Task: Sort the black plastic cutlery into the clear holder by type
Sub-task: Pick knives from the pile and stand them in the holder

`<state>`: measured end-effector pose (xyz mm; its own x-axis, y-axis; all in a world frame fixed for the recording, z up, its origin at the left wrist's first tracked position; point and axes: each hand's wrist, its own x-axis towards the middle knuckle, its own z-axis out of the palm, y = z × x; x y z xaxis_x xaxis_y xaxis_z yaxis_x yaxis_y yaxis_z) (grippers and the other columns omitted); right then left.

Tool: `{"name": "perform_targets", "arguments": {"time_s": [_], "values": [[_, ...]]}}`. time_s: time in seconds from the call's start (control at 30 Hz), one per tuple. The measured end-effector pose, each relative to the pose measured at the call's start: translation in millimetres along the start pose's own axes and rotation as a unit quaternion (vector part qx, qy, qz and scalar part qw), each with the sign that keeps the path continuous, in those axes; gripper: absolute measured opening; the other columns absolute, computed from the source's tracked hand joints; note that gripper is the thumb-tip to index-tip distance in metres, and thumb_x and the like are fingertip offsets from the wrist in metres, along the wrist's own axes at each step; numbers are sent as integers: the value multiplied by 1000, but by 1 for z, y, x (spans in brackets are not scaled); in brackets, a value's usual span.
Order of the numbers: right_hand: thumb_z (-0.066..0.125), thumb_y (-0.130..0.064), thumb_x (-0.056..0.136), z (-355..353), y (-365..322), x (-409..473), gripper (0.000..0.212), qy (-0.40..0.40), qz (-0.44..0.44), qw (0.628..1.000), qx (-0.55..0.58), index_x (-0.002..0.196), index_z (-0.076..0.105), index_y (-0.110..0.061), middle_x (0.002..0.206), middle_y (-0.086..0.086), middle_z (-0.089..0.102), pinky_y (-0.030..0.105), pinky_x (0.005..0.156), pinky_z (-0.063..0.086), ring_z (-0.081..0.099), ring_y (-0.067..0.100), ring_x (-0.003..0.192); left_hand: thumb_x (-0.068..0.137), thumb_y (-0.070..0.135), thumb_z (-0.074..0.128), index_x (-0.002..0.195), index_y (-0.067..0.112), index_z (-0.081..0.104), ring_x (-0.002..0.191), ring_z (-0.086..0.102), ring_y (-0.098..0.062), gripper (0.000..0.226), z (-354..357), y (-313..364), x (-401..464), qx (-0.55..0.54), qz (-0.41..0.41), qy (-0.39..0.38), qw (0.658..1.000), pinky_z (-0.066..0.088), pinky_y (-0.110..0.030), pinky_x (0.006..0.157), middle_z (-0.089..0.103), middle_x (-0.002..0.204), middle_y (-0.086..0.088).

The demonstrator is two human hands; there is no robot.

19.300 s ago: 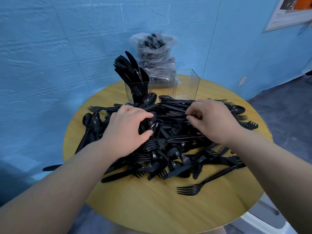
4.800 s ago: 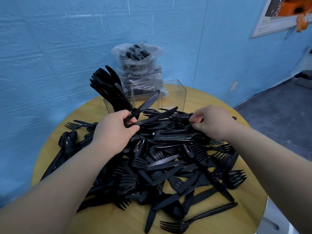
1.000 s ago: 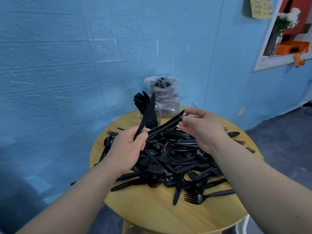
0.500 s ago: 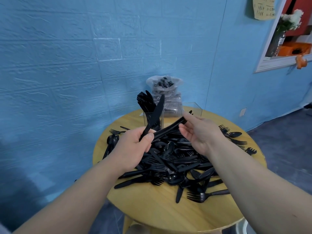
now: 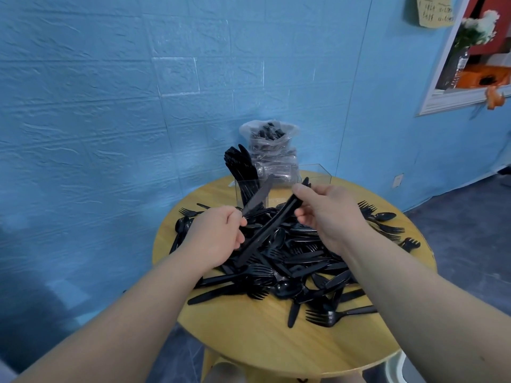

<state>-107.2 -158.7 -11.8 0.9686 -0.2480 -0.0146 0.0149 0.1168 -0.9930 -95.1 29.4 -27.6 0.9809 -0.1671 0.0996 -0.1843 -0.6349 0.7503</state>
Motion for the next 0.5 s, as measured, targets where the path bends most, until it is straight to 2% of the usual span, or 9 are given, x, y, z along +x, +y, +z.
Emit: {"name": "perform_targets", "arguments": {"time_s": [0.07, 0.13, 0.23, 0.33, 0.37, 0.43, 0.5], "values": [[64, -16, 89, 6, 1, -3, 16, -2, -21, 1000, -15, 86, 65, 0, 76, 13, 66, 21, 54, 50, 56, 11, 53, 101, 27, 36, 86, 21, 64, 64, 63, -12, 33, 3, 5, -1, 7, 10, -20, 1000, 52, -32, 64, 69, 70, 4], [65, -16, 89, 10, 3, -5, 16, 14, -43, 999, -17, 81, 67, -2, 72, 7, 69, 21, 56, 52, 59, 10, 53, 101, 26, 37, 88, 14, 64, 62, 66, -15, 33, 7, 8, -4, -31, 16, -59, 998, 55, -37, 69, 71, 72, 2], [67, -18, 88, 12, 5, -4, 17, 36, -55, 998, -9, 78, 67, -3, 68, 4, 69, 19, 55, 51, 61, 9, 53, 101, 27, 36, 97, 4, 63, 54, 57, -10, 36, 9, 7, -7, -71, 32, -96, 992, 52, -33, 64, 67, 66, 2], [69, -19, 86, 12, 6, -4, 17, 51, -62, 997, -2, 76, 68, -5, 67, 4, 69, 20, 56, 52, 62, 10, 54, 101, 34, 32, 79, 9, 59, 52, 49, -10, 43, 8, 4, -9, -25, 99, -75, 992, 48, -36, 63, 57, 60, 1], [69, -19, 86, 13, 6, -4, 18, 56, -65, 996, -1, 73, 67, -7, 63, 1, 68, 21, 56, 52, 62, 10, 53, 101, 35, 31, 72, 10, 53, 52, 46, -9, 44, 8, 4, -9, -15, 119, -66, 991, 45, -34, 62, 53, 59, 2], [69, -18, 86, 14, 6, -5, 18, 59, -69, 996, -2, 71, 66, -10, 57, -5, 66, 22, 57, 53, 61, 10, 53, 102, 33, 33, 67, 16, 46, 50, 41, -4, 41, 8, 5, -9, 6, 147, -61, 987, 38, -22, 57, 48, 57, 6], [67, -19, 88, 14, 6, -5, 17, 47, -66, 997, -3, 73, 66, -11, 57, -6, 64, 22, 58, 53, 61, 10, 55, 102, 30, 34, 65, 28, 45, 48, 39, -2, 39, 7, 6, -9, 21, 154, -63, 986, 34, -15, 54, 46, 56, 8]]}}
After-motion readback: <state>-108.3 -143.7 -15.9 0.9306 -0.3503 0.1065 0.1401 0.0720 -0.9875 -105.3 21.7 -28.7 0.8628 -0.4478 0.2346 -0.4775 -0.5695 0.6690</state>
